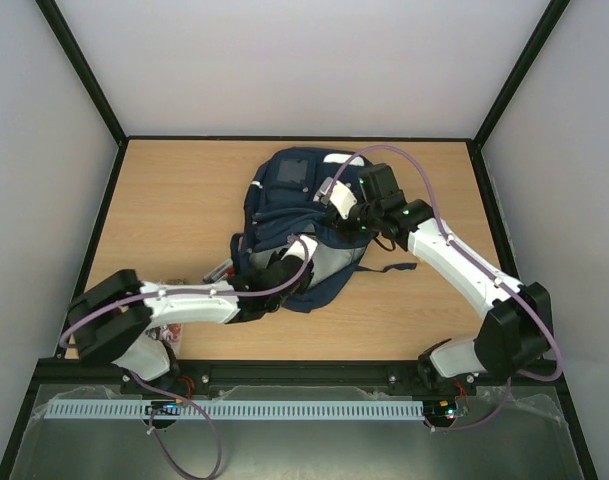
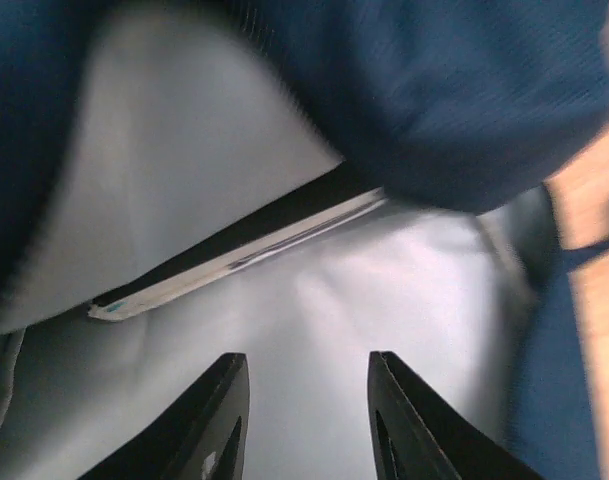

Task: Pack the student bag
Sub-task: Adjust the book in the student bag.

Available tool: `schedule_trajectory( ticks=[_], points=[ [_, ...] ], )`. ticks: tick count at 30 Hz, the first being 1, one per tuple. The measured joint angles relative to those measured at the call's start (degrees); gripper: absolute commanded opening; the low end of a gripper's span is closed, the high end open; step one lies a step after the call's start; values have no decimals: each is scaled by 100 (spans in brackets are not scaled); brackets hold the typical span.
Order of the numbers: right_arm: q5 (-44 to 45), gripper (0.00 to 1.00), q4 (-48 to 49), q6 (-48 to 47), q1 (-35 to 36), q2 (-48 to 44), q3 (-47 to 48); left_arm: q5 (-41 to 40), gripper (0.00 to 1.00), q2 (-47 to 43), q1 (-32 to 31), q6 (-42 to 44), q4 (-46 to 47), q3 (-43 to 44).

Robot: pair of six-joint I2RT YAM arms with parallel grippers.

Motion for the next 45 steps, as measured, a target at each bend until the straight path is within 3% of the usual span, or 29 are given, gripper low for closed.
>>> schedule_trajectory(
  ticks=[3, 8, 15, 18, 20, 23, 26, 34, 39, 45],
  points=[
    [-127, 7, 85, 0, -7, 31, -232, -26, 42, -546, -393, -221, -374, -2],
    [-273, 9, 219, -2, -7, 31, -608, -92, 59, -1451, -739, -1016, -1493, -96],
    [-164, 8, 358, 168, -2, 157, -909, -111, 53, -2868, -354, -2573, -3550, -162],
    [188, 13, 481, 293, 2, 243, -977, 286, 55, -3298, 57, -3069, -4037, -337],
    [417, 26, 527, 339, 0, 260, -986, 616, 63, -3491, 382, -3379, -4400, -481],
    [507, 49, 470, 398, -9, 223, -986, 1005, 85, -3659, 885, -3753, -4944, -575],
    [243, 60, 282, 313, -46, 74, -986, 1333, 99, -3875, 1545, -3989, -5335, -566],
    [-595, 69, -339, 389, 4, -612, -704, 2256, 99, -4085, 3899, -3783, -5722, -507],
    [-942, 71, -555, 577, 319, -664, -249, 2203, 99, -3814, 4258, -3762, -5858, -457],
    [-1303, 71, -664, 778, 999, -459, -177, 1488, 99, -3779, 4933, -3755, -5904, -173]
  ],
)
